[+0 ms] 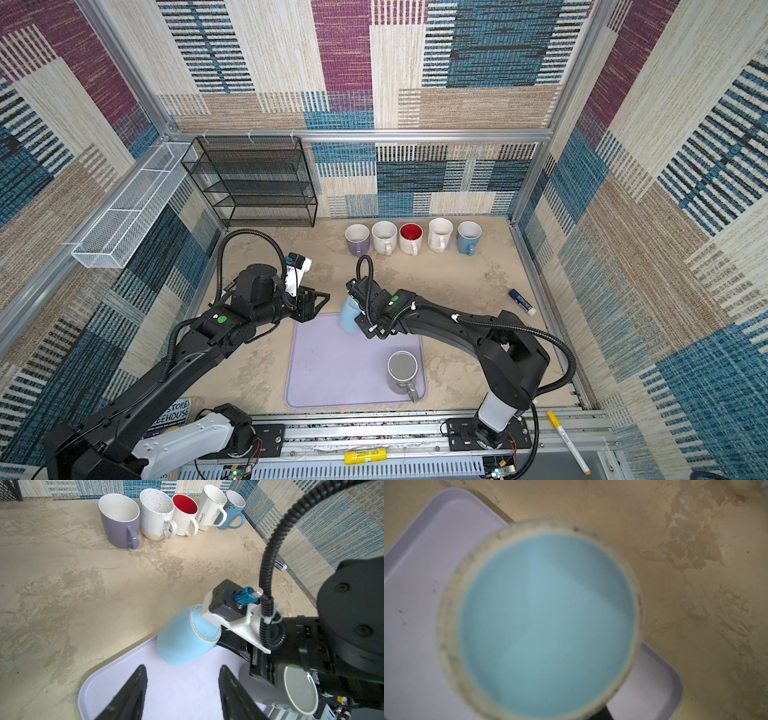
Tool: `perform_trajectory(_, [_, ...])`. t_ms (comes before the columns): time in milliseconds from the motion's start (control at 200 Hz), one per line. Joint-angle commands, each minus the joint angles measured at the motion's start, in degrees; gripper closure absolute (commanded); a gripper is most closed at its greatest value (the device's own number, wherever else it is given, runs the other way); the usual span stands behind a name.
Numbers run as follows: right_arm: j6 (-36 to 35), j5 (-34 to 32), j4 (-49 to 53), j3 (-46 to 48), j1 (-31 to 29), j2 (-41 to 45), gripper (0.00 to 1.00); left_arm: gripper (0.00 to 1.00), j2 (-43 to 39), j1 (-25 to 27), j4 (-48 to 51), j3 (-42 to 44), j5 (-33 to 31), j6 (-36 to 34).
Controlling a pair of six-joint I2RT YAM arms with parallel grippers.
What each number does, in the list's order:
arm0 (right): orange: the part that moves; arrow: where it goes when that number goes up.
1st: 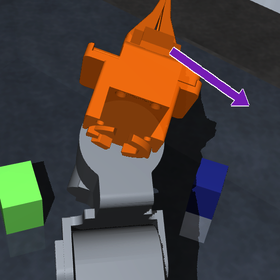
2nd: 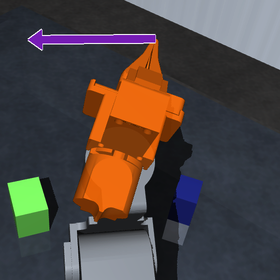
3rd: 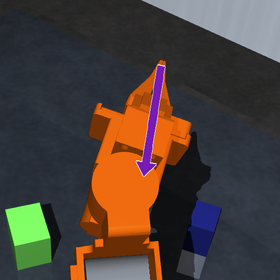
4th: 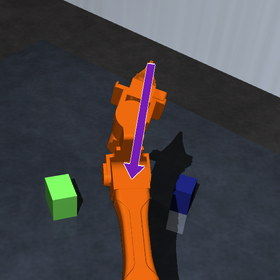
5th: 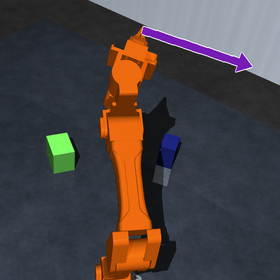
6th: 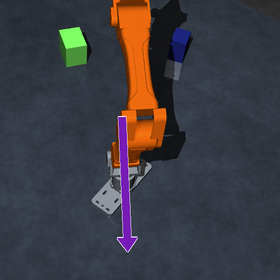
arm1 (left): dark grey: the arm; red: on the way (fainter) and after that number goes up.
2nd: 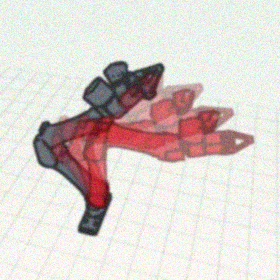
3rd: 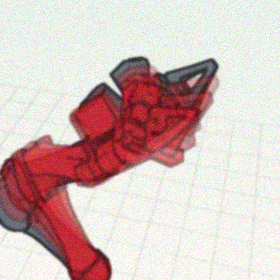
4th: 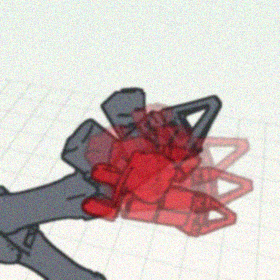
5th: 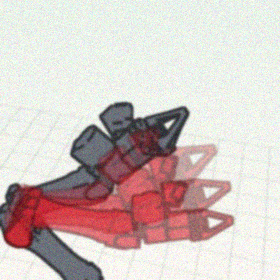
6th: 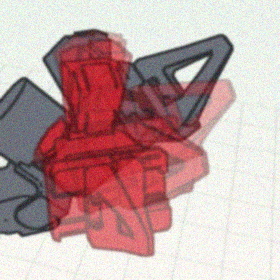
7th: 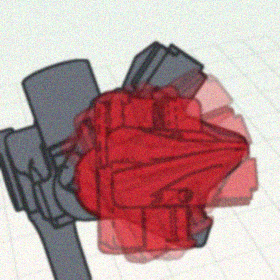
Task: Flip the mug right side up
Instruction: 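Lift the light blue mug off the tray with the right gripper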
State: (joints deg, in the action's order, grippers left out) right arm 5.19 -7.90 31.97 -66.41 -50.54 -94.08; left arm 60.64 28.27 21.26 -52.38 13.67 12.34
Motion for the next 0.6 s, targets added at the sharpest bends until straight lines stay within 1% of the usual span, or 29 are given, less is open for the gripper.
perform_trajectory(0, [1.13,-0.21,-5.49,0.05,0.16,1.08,1.0,0.44,-0.22,0.03,-0.56,-0.02,-0.66,0.23])
perform_trajectory(85, [1.67,0.53,-6.35,0.31,0.65,1.92,1.0,0.44,-0.22,0.03,-0.78,0.19,-0.75,0.4])
perform_trajectory(165, [2.34,2.57,-7.69,0.82,1.58,3.03,1.0,0.44,-0.26,0.03,-1.04,0.26,-0.71,0.56])
perform_trajectory(441, [5.25,14.87,-13.65,3.73,6.92,8.07,1.0,0.44,-1.27,-0.03,-1.73,0.83,-0.23,0.8])
perform_trajectory(591, [7.25,19.66,-15.91,3.76,8.46,9.03,1.0,0.44,-1.58,0.02,-2.44,1.23,0.47,0.86])
